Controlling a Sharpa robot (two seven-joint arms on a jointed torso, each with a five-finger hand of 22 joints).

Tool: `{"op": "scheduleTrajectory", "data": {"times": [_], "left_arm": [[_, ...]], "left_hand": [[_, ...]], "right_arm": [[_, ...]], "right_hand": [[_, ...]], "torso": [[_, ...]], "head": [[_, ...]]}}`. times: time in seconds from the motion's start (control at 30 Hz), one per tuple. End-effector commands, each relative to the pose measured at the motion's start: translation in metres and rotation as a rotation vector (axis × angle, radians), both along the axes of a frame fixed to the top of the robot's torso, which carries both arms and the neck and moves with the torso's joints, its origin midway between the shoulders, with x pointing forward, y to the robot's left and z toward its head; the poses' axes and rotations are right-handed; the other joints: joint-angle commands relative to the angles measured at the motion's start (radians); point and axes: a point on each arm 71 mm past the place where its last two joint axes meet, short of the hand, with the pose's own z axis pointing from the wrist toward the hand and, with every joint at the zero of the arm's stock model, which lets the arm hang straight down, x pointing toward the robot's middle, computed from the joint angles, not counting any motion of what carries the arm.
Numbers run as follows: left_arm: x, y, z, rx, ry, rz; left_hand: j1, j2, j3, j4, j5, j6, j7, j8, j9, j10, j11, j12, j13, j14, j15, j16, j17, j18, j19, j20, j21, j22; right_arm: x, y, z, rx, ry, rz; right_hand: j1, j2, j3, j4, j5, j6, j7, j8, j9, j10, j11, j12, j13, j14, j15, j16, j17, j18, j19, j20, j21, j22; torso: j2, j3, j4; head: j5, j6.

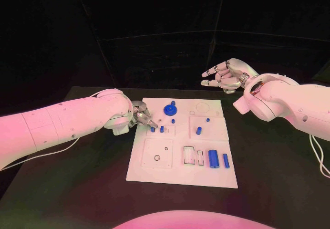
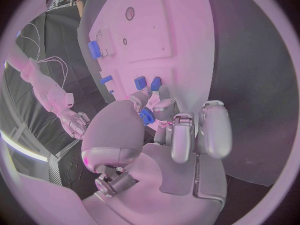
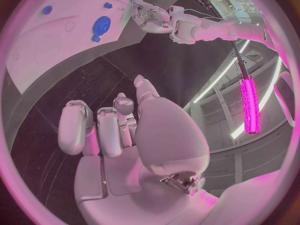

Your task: Assemble the parts on the task board

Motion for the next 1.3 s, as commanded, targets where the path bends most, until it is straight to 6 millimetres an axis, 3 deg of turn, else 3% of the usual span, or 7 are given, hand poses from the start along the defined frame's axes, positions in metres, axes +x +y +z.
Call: {"op": "scheduleTrajectory", "data": {"times": [0.03, 0.5, 0.7, 0.8, 1.03, 1.17, 1.3], "left_arm": [[0.0, -0.001, 0.0, -0.004, 0.01, 0.005], [0.003, 0.005, 0.005, -0.079, -0.062, 0.065], [0.007, 0.006, 0.012, -0.217, -0.143, 0.105], [0.008, 0.004, 0.016, -0.281, -0.189, 0.105], [0.01, -0.01, 0.029, -0.445, -0.319, -0.006], [0.009, -0.023, 0.033, -0.492, -0.386, -0.115], [0.008, -0.036, 0.034, -0.455, -0.446, -0.238]], "left_hand": [[-0.017, 0.0, -0.037, 0.012, 0.001, -0.008, 0.003, 0.009, 0.004, -0.009, 0.002, 0.003, -0.001, 0.104, -0.003, 0.003, 0.263, -0.005, 0.013, -0.006, -0.003, -0.001], [-0.017, 0.021, -0.186, 0.065, 0.001, -0.031, 0.008, 0.008, 0.007, -0.031, 0.006, -0.009, -0.03, 0.104, -0.002, 0.003, 0.263, -0.002, 0.009, -0.006, -0.017, -0.014], [0.027, 0.049, -0.244, 0.088, 0.001, -0.135, 0.053, -0.071, -0.047, -0.186, 0.043, -0.175, -0.268, 0.104, 0.027, 0.003, 0.263, 0.015, -0.026, 0.014, -0.093, -0.109], [0.056, 0.057, -0.264, 0.091, 0.004, -0.16, 0.071, -0.104, -0.082, -0.222, 0.062, -0.205, -0.304, 0.095, 0.041, -0.015, 0.231, 0.027, -0.049, 0.028, -0.145, -0.17], [0.242, 0.091, -0.228, 0.019, 0.004, -0.18, 0.118, -0.176, -0.18, -0.371, 0.107, -0.345, -0.408, -0.045, 0.08, -0.241, -0.096, 0.108, -0.257, 0.067, -0.545, -0.612], [0.337, 0.081, -0.163, -0.037, 0.002, -0.154, 0.143, -0.236, -0.253, -0.444, 0.135, -0.473, -0.511, -0.219, 0.108, -0.46, -0.365, 0.11, -0.33, 0.09, -0.638, -0.67], [0.36, 0.043, -0.123, -0.072, 0.003, -0.117, 0.139, -0.306, -0.334, -0.449, 0.142, -0.575, -0.61, -0.256, 0.117, -0.506, -0.44, 0.114, -0.332, 0.102, -0.665, -0.687]], "right_arm": [[0.0, 0.001, 0.002, 0.006, -0.004, 0.004], [0.0, -0.001, 0.002, 0.007, -0.006, 0.001], [0.0, -0.001, 0.002, 0.007, -0.007, -0.001], [0.0, -0.001, 0.002, 0.007, -0.007, -0.001], [0.0, -0.001, 0.002, 0.007, -0.008, -0.002], [0.0, -0.001, 0.002, 0.007, -0.009, -0.002], [0.0, -0.001, 0.002, 0.008, -0.01, -0.002]], "right_hand": [[-0.003, 0.006, -0.005, 0.0, 0.002, -0.008, -0.001, 0.005, -0.001, -0.007, 0.001, -0.003, -0.001, 0.052, -0.007, -0.003, 0.053, 0.013, 0.0, 0.0, -0.006, -0.001], [-0.006, 0.007, -0.007, 0.003, 0.003, -0.008, -0.001, 0.005, -0.001, -0.008, 0.001, -0.003, -0.002, 0.052, -0.006, -0.005, 0.052, 0.014, -0.001, 0.0, -0.007, -0.003], [-0.008, 0.007, -0.008, 0.004, 0.003, -0.009, -0.001, 0.005, -0.001, -0.008, 0.002, -0.003, -0.003, 0.052, -0.006, -0.005, 0.052, 0.013, -0.001, 0.0, -0.007, -0.002], [-0.008, 0.007, -0.008, 0.004, 0.003, -0.009, -0.001, 0.005, -0.001, -0.008, 0.002, -0.003, -0.003, 0.052, -0.006, -0.005, 0.052, 0.013, -0.001, 0.0, -0.007, -0.002], [-0.009, 0.007, -0.009, 0.005, 0.003, -0.009, -0.001, 0.005, -0.001, -0.007, 0.002, -0.003, -0.002, 0.052, -0.006, -0.005, 0.052, 0.014, -0.001, 0.0, -0.008, -0.003], [-0.009, 0.007, -0.009, 0.005, 0.003, -0.009, -0.001, 0.005, -0.001, -0.008, 0.002, -0.003, -0.003, 0.052, -0.006, -0.005, 0.051, 0.014, -0.001, 0.0, -0.008, -0.003], [-0.009, 0.007, -0.009, 0.005, 0.003, -0.009, -0.001, 0.005, -0.001, -0.008, 0.002, -0.004, -0.003, 0.052, -0.006, -0.006, 0.051, 0.014, -0.001, 0.0, -0.008, -0.003]], "torso": [[0.0, 0.0, 0.0004], [0.0, -0.0002, 0.001], [0.0, 0.0002, 0.0007], [0.0, -0.0001, -0.0001], [0.0, -0.0004, 0.0006], [0.001, -0.0006, -0.0003], [0.001, -0.0014, -0.0008]], "head": [[-0.001, 0.0], [-0.004, 0.002], [-0.005, 0.005], [-0.005, 0.005], [-0.009, 0.01], [-0.012, 0.013], [-0.016, 0.017]]}}
